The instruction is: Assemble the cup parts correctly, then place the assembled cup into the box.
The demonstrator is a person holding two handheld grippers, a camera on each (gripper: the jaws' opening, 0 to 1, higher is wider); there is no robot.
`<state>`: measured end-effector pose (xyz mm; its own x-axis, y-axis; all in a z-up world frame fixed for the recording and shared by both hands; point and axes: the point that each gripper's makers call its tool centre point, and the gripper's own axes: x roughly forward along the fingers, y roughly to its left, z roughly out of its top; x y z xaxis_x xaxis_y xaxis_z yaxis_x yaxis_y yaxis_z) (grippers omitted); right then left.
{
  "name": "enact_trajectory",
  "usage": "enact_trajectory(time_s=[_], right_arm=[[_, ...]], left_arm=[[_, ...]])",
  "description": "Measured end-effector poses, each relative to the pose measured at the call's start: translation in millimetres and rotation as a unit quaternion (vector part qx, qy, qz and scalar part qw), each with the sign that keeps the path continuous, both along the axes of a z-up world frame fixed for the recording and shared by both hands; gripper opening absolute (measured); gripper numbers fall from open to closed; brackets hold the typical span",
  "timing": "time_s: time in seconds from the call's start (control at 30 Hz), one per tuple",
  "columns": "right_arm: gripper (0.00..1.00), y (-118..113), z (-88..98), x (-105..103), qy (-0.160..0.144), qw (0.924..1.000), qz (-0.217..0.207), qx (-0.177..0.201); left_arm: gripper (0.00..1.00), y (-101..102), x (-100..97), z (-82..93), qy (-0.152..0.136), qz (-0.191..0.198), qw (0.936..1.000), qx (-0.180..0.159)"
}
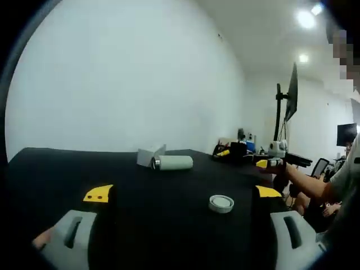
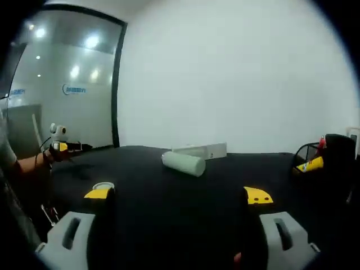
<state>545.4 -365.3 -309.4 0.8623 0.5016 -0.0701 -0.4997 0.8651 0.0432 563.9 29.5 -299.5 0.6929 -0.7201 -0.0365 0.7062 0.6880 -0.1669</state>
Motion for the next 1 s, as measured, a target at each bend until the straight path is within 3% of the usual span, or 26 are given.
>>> enact_trajectory(time_s=[0.13, 0.27, 0.43, 0.6, 0.77, 1.0], right_arm=[[0.86, 4.4, -3.1, -1.8, 0.006, 0.9999, 0.002, -0.013], [0.67, 3.0, 0.6, -1.0, 0.013, 0.9995, 0.026, -0.015], [0.66, 16.5, 17.7, 4.1, 0.025, 0.9963, 0.066, -0.050], [0.66, 31.0, 43.0, 21.3, 0.060, 0.9852, 0.105, -0.122], [0.62, 43.2, 68.3, 43.6, 0.069, 0.9710, 0.140, -0.181], [0.61, 61.9, 82.5, 84.5, 0.096, 0.9523, 0.173, -0.232]], left_arm=[[0.96, -2.2, -3.2, 0.4, -0.003, -0.003, 1.0000, 0.001], [0.90, -3.2, -5.2, 0.5, -0.008, -0.012, 0.9998, 0.012], [0.81, -5.0, 0.4, 6.0, -0.006, -0.023, 0.9997, 0.002], [0.89, -1.9, 12.1, 12.1, -0.008, -0.014, 0.9998, -0.014], [0.89, -3.2, 23.6, 13.8, -0.006, -0.019, 0.9998, -0.006], [0.88, -3.5, 43.1, 13.3, -0.008, -0.025, 0.9996, -0.007]])
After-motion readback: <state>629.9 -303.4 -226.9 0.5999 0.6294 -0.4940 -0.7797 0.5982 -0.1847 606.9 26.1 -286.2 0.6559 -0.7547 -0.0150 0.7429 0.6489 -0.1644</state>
